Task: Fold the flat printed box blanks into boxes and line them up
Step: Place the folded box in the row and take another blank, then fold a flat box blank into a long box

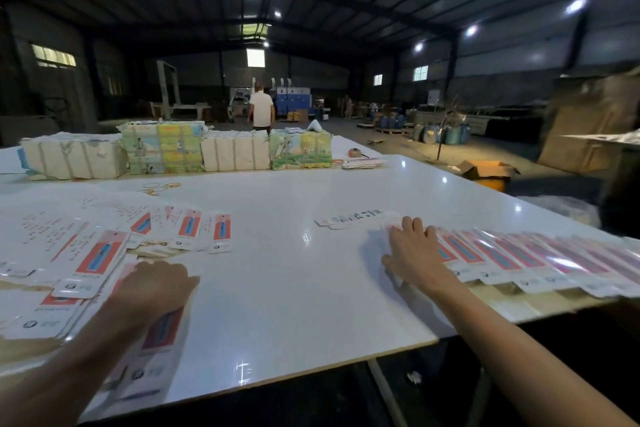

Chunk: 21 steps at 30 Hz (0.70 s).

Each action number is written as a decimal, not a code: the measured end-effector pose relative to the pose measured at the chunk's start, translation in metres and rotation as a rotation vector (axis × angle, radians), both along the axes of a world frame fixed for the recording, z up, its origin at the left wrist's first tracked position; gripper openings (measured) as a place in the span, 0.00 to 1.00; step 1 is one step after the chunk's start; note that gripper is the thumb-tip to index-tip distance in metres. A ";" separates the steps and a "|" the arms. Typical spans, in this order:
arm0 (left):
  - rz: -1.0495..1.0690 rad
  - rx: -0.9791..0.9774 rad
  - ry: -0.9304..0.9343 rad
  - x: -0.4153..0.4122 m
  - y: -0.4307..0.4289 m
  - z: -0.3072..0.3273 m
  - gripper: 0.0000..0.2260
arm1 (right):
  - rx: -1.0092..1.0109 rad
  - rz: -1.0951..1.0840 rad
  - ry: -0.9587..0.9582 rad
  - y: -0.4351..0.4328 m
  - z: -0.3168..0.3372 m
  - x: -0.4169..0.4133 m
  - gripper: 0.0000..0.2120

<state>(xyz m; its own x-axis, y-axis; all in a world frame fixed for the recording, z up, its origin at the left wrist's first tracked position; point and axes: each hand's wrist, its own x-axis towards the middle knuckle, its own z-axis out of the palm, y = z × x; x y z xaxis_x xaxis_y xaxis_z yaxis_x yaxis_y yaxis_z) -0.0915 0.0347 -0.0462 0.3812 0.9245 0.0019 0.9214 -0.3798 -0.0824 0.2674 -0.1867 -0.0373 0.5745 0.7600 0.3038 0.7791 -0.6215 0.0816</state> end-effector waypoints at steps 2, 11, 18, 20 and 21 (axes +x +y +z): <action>-0.035 -0.043 0.031 -0.001 -0.003 0.007 0.22 | -0.006 -0.038 -0.019 -0.010 0.000 0.008 0.16; -0.036 -0.087 -0.148 -0.008 -0.002 0.021 0.37 | 0.005 -0.126 -0.077 -0.019 0.004 0.003 0.17; 0.013 -0.251 -0.567 0.000 0.006 0.029 0.45 | 0.206 0.291 0.030 0.056 0.012 -0.052 0.17; -0.002 -0.281 -0.685 0.007 0.008 0.025 0.40 | 0.247 0.422 0.177 0.081 0.012 -0.074 0.16; -0.005 -0.309 -0.748 0.012 0.008 0.024 0.37 | 0.261 0.472 0.266 0.092 0.013 -0.085 0.16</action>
<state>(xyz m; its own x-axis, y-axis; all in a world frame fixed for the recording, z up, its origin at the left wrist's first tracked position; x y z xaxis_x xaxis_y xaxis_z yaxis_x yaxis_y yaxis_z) -0.0799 0.0431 -0.0219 0.3841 0.9233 0.0032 0.6891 -0.2890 0.6646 0.1821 -0.0950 -0.0244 0.2750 0.8710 0.4072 0.9486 -0.1768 -0.2625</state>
